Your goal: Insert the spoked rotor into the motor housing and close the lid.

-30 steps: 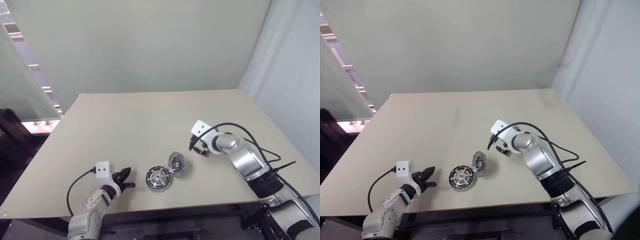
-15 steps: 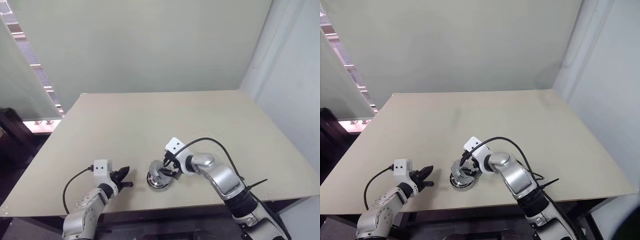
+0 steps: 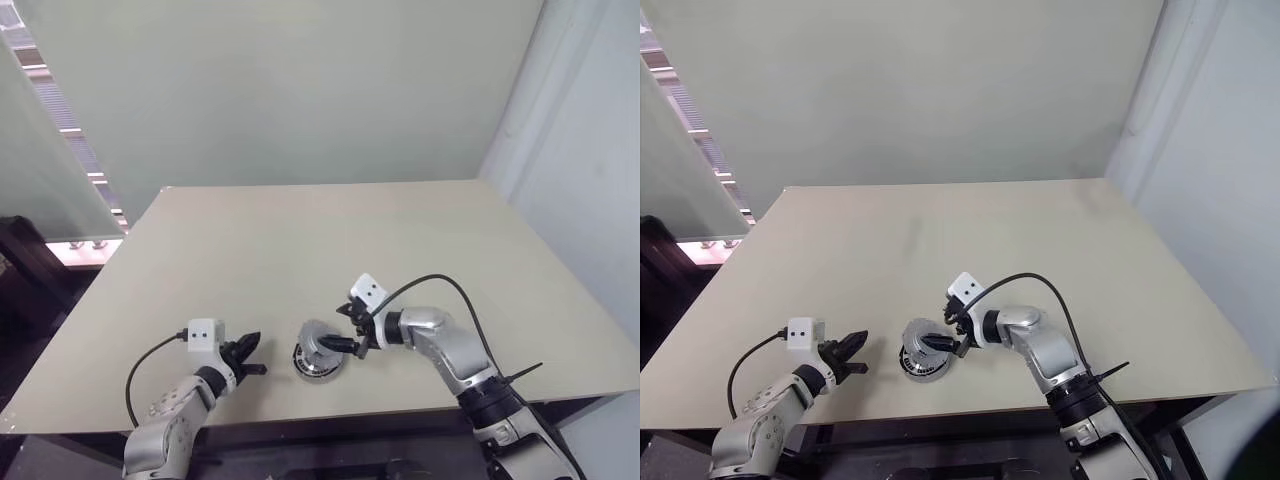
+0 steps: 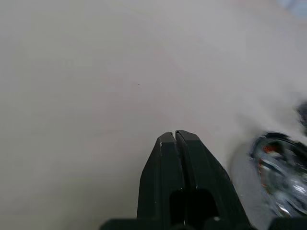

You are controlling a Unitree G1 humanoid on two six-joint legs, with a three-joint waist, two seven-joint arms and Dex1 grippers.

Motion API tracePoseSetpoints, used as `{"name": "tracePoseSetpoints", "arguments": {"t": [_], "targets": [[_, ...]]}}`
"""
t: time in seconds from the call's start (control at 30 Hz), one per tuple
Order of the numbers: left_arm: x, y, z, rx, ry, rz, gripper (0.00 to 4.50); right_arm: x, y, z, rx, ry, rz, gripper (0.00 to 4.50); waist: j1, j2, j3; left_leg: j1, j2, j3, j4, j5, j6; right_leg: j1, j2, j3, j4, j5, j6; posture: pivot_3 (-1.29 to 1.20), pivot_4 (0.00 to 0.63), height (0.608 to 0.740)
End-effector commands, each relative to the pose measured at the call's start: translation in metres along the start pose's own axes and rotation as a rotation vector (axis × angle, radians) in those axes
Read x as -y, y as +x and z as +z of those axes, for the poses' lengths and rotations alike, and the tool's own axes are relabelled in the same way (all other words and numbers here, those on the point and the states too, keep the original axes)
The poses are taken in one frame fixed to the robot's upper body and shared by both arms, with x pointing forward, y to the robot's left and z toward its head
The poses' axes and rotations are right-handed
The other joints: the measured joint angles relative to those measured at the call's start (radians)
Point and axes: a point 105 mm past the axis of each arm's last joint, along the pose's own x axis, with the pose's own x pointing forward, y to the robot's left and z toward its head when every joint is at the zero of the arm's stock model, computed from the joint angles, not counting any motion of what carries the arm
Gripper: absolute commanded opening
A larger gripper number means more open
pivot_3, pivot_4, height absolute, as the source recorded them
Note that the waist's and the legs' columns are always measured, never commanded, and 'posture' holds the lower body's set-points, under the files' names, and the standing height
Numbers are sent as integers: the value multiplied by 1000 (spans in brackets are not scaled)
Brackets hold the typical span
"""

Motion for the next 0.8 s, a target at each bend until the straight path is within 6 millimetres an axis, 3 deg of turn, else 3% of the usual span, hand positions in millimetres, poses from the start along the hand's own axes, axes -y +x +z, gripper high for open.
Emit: {"name": "tracePoseSetpoints", "arguments": {"t": [0.03, 0.6, 0.7, 0.77, 0.8], "targets": [[18, -3, 17, 41, 35, -110, 0, 3, -2, 19, 87, -59, 51, 4476, 0, 0, 0, 0, 0, 0, 0, 0, 0, 0, 0, 0, 0, 0, 0, 0, 0, 740], [15, -9, 27, 34, 71, -116, 0, -6, 24, -4, 43, -92, 152, 4476, 0, 0, 0, 1, 0, 0, 1, 0, 0, 0, 0, 0, 1, 1, -1, 0, 0, 740], [15, -9, 27, 33, 74, -114, 0, -10, 26, -6, 37, -98, 177, 3894, 0, 0, 0, 1, 0, 0, 1, 0, 0, 1, 0, 1, 1, 1, -1, 0, 0, 740], [15, -9, 28, 32, 76, -113, 0, -13, 27, -7, 35, -104, 191, 3264, 0, 0, 0, 1, 0, 0, 1, 0, 0, 1, 0, 1, 1, 1, -1, 0, 0, 740], [15, -9, 28, 31, 77, -112, 0, -14, 27, -7, 35, -104, 193, 3252, 0, 0, 0, 1, 0, 0, 1, 0, 0, 1, 0, 1, 1, 1, -1, 0, 0, 740]]}}
